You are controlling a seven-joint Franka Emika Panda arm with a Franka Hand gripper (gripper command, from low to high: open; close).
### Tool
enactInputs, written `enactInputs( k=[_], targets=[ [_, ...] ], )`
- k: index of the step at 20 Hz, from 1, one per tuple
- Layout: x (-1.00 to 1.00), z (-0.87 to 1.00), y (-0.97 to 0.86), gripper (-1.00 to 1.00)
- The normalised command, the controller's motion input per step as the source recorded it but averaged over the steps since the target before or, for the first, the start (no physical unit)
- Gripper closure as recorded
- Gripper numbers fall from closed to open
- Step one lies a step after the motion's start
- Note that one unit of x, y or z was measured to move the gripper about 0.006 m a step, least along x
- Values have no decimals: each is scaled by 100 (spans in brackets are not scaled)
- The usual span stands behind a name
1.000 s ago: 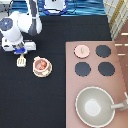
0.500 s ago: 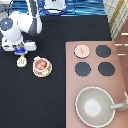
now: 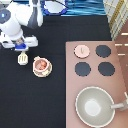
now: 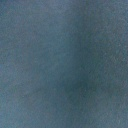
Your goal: Take the lid off the pot, put the pot on the plate, and use the tool to push the pot to the front of the table.
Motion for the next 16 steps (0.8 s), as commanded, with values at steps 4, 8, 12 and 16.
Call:
enactInputs(
  k=[4,8,12,16],
  targets=[
    [-52,40,54,100],
    [-67,-5,63,100],
    [-74,-36,68,100],
    [-78,-69,39,100]
  ],
)
